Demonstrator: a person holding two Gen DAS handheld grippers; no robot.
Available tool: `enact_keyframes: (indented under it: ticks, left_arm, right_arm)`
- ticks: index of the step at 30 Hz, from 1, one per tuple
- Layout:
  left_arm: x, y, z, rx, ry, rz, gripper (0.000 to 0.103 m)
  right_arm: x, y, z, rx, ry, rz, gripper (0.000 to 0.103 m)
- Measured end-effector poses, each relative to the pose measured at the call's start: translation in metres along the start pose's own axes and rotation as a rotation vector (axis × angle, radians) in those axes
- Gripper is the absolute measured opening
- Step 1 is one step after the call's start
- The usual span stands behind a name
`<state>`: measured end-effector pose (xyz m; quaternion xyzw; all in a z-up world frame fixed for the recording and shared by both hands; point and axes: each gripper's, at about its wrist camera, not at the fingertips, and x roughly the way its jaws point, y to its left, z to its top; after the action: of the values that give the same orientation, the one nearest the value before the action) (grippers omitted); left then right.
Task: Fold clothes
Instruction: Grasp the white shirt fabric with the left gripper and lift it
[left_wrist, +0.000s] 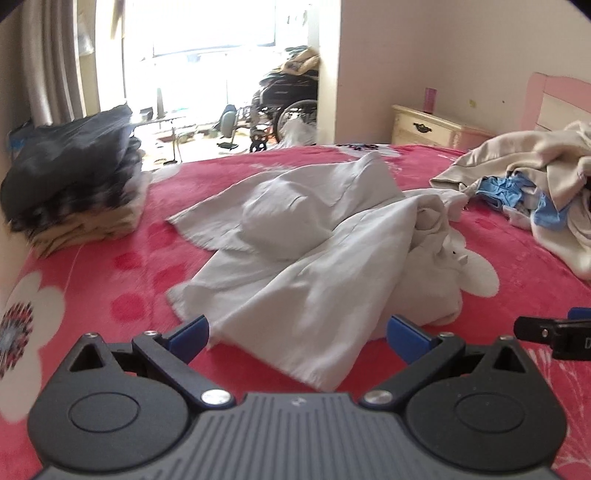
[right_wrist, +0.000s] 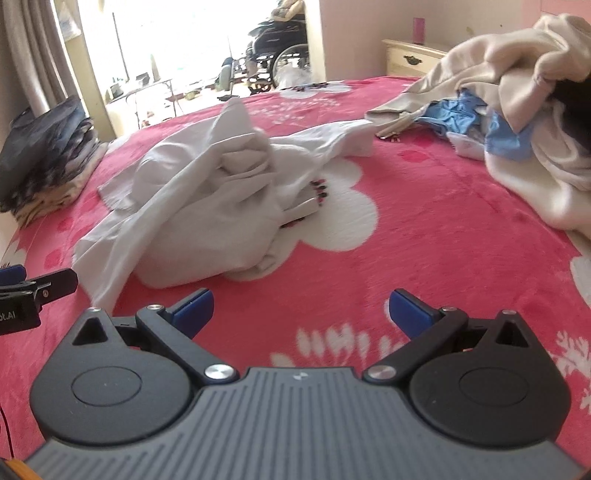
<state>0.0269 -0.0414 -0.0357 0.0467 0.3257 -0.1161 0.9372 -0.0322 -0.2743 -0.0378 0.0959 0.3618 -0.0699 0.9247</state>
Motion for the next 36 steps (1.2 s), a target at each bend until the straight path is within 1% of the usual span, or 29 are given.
enact_keyframes:
  ticks: [3,6,12,14,16,17,19,22,26,29,32,36]
  left_arm:
    - [0.016,-0.010,0.011,0.046,-0.011,-0.028,0.096]
    - [0.037,-0.024,0.023,0.104,-0.005,-0.046,0.087]
    - [0.082,-0.064,0.040,0.262,0.064,-0.100,0.086]
    - [0.093,-0.076,0.041,0.303,0.067,-0.101,0.079]
    - [0.101,-0.083,0.042,0.319,0.067,-0.086,0.052]
    - [0.103,-0.084,0.043,0.313,0.071,-0.084,0.046]
    - [0.104,-0.080,0.044,0.273,0.075,-0.082,0.017]
    - [0.096,-0.065,0.044,0.205,0.079,-0.056,0.003]
    - [0.073,-0.034,0.038,0.128,0.079,-0.005,0.002]
    - [0.047,-0.002,0.026,0.068,0.109,0.024,0.002]
    - [0.023,0.030,0.005,0.055,0.167,0.087,0.002]
    - [-0.005,0.063,-0.027,0.058,0.263,0.154,0.002]
  right_arm:
    - [0.009,-0.006,0.000,0.012,-0.005,-0.001,0.101]
    - [0.016,-0.012,0.001,0.022,-0.010,0.007,0.100]
    - [0.032,-0.021,-0.002,0.033,0.011,0.008,0.098]
    - [0.036,-0.023,-0.003,0.037,0.018,0.006,0.096]
    - [0.040,-0.026,-0.003,0.041,0.024,0.004,0.093]
    - [0.042,-0.028,-0.003,0.043,0.027,0.003,0.092]
    - [0.044,-0.031,-0.003,0.053,0.033,0.004,0.088]
    - [0.044,-0.037,-0.002,0.076,0.031,0.009,0.087]
    - [0.043,-0.042,0.000,0.095,0.023,0.015,0.086]
    - [0.041,-0.045,0.002,0.105,0.017,0.022,0.086]
    - [0.038,-0.047,0.003,0.114,0.009,0.029,0.086]
    - [0.035,-0.045,0.004,0.107,0.003,0.030,0.086]
